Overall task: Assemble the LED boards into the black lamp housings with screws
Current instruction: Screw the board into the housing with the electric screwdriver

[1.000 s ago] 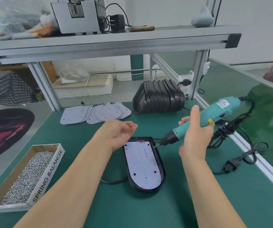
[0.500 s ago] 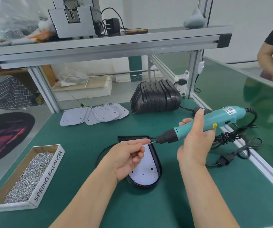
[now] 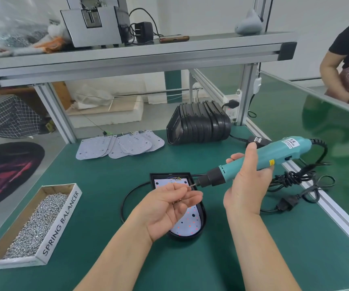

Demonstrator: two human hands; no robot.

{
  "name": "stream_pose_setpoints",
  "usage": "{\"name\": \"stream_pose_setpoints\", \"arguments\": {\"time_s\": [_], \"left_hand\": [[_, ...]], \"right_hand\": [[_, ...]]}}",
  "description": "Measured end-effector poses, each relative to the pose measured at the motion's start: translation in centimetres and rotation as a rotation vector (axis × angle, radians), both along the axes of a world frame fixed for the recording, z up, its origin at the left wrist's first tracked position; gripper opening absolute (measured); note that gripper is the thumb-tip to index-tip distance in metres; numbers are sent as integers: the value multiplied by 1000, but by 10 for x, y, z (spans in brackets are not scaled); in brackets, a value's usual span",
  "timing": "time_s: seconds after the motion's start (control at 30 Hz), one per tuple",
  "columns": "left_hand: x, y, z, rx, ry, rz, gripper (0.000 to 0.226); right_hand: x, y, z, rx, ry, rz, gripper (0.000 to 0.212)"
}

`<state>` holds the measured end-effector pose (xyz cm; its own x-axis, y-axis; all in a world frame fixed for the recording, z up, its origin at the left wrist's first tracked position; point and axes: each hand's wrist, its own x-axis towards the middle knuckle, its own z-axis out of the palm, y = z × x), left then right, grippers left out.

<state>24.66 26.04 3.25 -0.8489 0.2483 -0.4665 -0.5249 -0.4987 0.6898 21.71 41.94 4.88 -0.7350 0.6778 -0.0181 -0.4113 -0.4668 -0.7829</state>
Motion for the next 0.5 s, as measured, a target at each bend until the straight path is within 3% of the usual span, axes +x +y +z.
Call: {"name": "stream_pose_setpoints", "arguments": {"time_s": [0.03,0.13,0.27,0.5], "left_hand": [[0,2,0,1,-25,27,2],[0,3,-1,89,-103,84,21],[4,6,1,210,-137,112,21],[10,8,0,140,-54,124,16]], "right_hand": [[0,0,0,-5,3,-1,23],[2,2,1,-11,11,-1,26],[4,2,1,1,26,-6,25],[6,2,1,29,34,-22,24]]}}
